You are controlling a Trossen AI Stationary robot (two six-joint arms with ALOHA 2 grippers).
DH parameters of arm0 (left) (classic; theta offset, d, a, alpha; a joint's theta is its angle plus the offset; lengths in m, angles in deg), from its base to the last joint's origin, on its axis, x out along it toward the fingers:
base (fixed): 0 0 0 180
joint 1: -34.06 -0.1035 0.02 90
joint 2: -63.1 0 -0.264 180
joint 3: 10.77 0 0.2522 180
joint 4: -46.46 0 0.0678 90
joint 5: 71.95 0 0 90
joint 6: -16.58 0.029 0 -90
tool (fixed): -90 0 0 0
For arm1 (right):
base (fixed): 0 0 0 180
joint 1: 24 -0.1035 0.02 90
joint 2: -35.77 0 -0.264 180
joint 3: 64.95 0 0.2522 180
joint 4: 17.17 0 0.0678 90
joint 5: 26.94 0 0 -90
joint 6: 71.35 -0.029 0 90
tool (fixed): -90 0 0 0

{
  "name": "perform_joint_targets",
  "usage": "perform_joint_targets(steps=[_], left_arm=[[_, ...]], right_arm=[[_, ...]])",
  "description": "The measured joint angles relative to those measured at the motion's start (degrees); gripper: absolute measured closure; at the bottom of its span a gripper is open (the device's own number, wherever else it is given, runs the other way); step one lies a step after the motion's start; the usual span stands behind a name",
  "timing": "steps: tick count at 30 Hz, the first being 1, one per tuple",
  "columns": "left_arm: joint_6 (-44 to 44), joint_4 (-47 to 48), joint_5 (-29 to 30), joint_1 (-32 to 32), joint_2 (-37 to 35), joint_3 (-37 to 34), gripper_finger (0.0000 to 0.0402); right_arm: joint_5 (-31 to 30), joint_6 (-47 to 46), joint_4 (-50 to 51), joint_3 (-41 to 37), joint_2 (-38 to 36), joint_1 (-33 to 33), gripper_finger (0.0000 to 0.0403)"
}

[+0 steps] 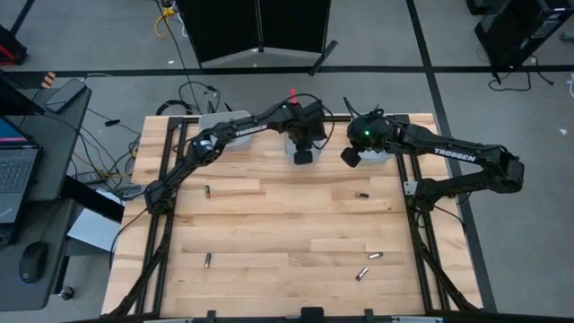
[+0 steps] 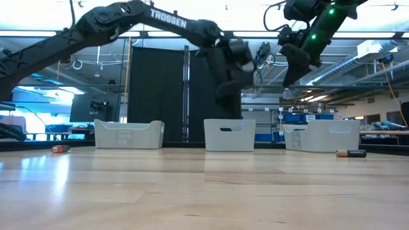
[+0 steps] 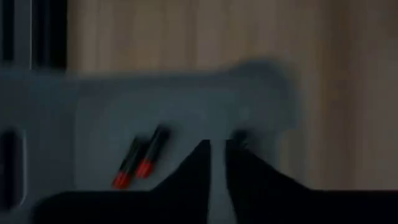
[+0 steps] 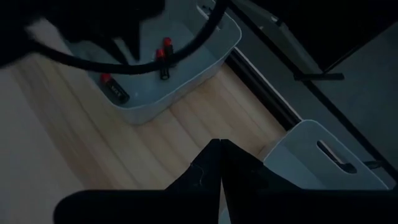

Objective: Sort batteries
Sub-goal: Put the top black silver battery into the right bin

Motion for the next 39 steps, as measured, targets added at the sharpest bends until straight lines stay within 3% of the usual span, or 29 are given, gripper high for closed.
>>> perform_joint_targets(steps=[3,10,22,32,39], left_arm=[[-0.5,-2.6,-3.4,0.6,-1.3,-0.1,0.0391],[-2.9,-10.2,-5.1,0.9,-2.1,-0.2,0.0397],[-7.2,-20.1,-7.2,0.9,-2.1,-0.2,0.0400],[-11.2,-34.6,-7.7,1.6,-2.4,-10.8,0.0400],[-10.0,-36.9,-7.8,3.7,-2.5,-11.8,0.0400]], right_arm=[[-0.1,0.9,-0.2,0.0,0.0,0.0,0.0382],[-0.3,3.4,-2.4,-0.3,0.0,0.0,0.0391],[1.2,3.5,-11.0,-7.5,-1.2,0.0,0.0391],[5.7,5.2,-16.1,-12.3,-7.9,0.3,0.0391],[8.3,5.1,-19.8,-17.3,-12.1,0.6,0.0392]])
